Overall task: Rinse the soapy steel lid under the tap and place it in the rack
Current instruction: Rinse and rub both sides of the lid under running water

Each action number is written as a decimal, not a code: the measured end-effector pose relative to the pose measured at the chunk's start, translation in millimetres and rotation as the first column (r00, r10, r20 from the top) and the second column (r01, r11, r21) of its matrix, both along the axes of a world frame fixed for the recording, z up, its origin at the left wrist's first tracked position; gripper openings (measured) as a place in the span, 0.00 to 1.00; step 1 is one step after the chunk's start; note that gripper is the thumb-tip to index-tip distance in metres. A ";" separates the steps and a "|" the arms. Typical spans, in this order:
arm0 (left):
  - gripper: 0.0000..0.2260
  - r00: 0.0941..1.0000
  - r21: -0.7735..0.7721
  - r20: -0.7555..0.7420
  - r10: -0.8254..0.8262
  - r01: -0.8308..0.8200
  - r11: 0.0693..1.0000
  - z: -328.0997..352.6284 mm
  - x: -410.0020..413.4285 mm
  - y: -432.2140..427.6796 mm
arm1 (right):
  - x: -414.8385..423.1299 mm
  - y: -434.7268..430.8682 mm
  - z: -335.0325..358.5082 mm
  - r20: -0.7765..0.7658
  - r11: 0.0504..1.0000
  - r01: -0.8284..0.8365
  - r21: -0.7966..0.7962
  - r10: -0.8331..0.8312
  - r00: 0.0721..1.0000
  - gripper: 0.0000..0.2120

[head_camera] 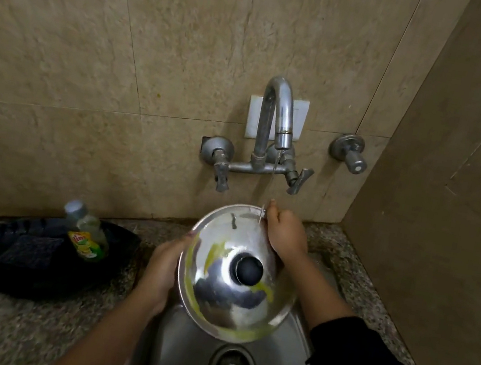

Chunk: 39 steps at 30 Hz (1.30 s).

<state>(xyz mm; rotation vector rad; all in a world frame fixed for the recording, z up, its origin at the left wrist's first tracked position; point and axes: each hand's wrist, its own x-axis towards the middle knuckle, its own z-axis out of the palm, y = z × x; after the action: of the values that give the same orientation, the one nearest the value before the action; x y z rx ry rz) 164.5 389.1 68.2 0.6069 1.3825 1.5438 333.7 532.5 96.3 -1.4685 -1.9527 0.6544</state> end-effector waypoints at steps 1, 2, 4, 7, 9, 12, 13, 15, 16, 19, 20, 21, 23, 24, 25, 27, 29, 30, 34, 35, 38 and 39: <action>0.14 0.990 -0.057 -0.093 -0.102 0.097 0.994 2.2 -6.8 3.6 | -2.7 -0.8 6.1 0.098 0.993 -0.120 -0.003 0.120 0.988 0.27; 0.15 0.967 -0.097 -0.175 -0.184 0.169 0.981 5.5 -10.4 8.5 | -8.2 -2.4 11.7 0.191 0.970 -0.243 -0.015 0.241 0.952 0.26; 0.16 0.919 -0.088 -0.266 -0.292 0.279 0.956 12.5 -7.3 16.7 | -25.8 -9.1 18.6 0.352 0.907 -0.422 -0.017 0.400 0.846 0.25; 0.13 0.922 0.012 -0.297 -0.249 0.265 0.964 14.8 4.5 21.5 | -41.6 -16.9 20.7 0.347 0.883 -0.467 0.042 0.425 0.836 0.24; 0.14 0.953 0.043 -0.271 -0.138 0.155 0.987 9.7 6.7 19.4 | -29.3 -12.4 15.4 0.232 0.928 -0.370 0.042 0.351 0.907 0.22; 0.16 0.976 0.042 -0.216 0.017 -0.008 0.999 3.1 5.5 16.0 | -0.8 -4.1 7.8 0.165 0.998 -0.062 -0.007 0.062 0.984 0.20; 0.16 0.973 0.046 -0.228 0.031 -0.021 0.999 4.1 6.8 16.6 | 0.5 -3.9 5.6 0.190 0.998 -0.045 0.046 0.036 0.981 0.20; 0.16 0.963 0.083 -0.268 0.008 0.015 0.996 10.2 12.1 20.0 | -11.8 -10.4 2.6 0.235 0.936 -0.277 0.216 0.225 0.945 0.16; 0.16 0.951 0.101 -0.308 -0.012 0.046 0.994 12.9 14.7 22.1 | -21.4 -16.4 2.4 0.297 0.846 -0.458 0.274 0.379 0.877 0.16; 0.17 0.904 0.126 -0.426 -0.035 0.098 0.987 14.9 17.5 20.3 | -24.5 -17.4 4.1 0.438 0.685 -0.669 0.287 0.528 0.728 0.22; 0.17 0.905 0.134 -0.425 -0.010 0.074 0.988 12.8 15.1 17.2 | -16.0 -12.4 1.3 0.414 0.727 -0.622 0.291 0.490 0.767 0.23; 0.17 0.918 0.135 -0.396 0.029 0.027 0.991 10.8 11.4 14.2 | -3.9 -8.2 -3.3 0.350 0.805 -0.522 0.281 0.421 0.837 0.23; 0.18 0.956 0.136 -0.272 0.108 -0.073 0.988 8.2 3.1 10.0 | 18.7 -2.6 -12.4 0.202 0.953 -0.267 0.146 0.236 0.951 0.24; 0.18 0.964 0.145 -0.235 0.124 -0.092 0.985 8.5 0.6 10.7 | 21.9 -2.0 -13.0 0.162 0.976 -0.204 0.078 0.189 0.968 0.26; 0.18 0.958 0.153 -0.264 0.112 -0.073 0.986 9.5 0.1 12.0 | 18.7 -4.1 -11.2 0.157 0.975 -0.211 0.066 0.199 0.967 0.27; 0.19 0.893 0.176 -0.447 0.055 0.028 0.984 12.2 3.5 16.3 | 0.1 -11.2 0.4 0.219 0.916 -0.358 0.181 0.317 0.923 0.26; 0.19 0.830 0.191 -0.556 0.045 0.075 0.979 13.8 7.8 19.1 | -14.8 -13.6 12.4 0.296 0.811 -0.516 0.274 0.439 0.848 0.21; 0.19 0.820 0.203 -0.568 0.066 0.062 0.977 13.3 7.0 19.7 | -16.3 -12.0 15.8 0.290 0.790 -0.541 0.289 0.467 0.835 0.19; 0.16 0.888 0.246 -0.398 0.231 -0.139 0.959 1.9 4.3 14.5 | 8.9 -1.6 7.3 -0.174 0.943 -0.329 0.048 0.332 0.927 0.13; 0.14 0.917 0.227 -0.311 0.249 -0.183 0.956 -0.9 4.3 12.1 | 14.9 -0.5 2.7 -0.330 0.955 -0.288 -0.064 0.252 0.910 0.14; 0.12 0.968 0.152 -0.247 0.038 0.000 0.988 -2.2 -2.1 7.3 | 17.2 -2.3 -8.6 -0.411 0.982 -0.162 -0.101 0.107 0.905 0.20; 0.13 0.957 0.118 -0.285 -0.052 0.089 0.989 0.8 -6.6 8.1 | 15.6 -3.2 -9.2 -0.336 0.992 -0.110 -0.056 0.085 0.938 0.24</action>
<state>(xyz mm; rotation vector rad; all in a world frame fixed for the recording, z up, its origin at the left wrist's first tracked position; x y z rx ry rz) 157.9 397.1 68.9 0.9777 1.4595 1.5410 349.3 529.3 87.1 -1.2154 -1.7595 0.9625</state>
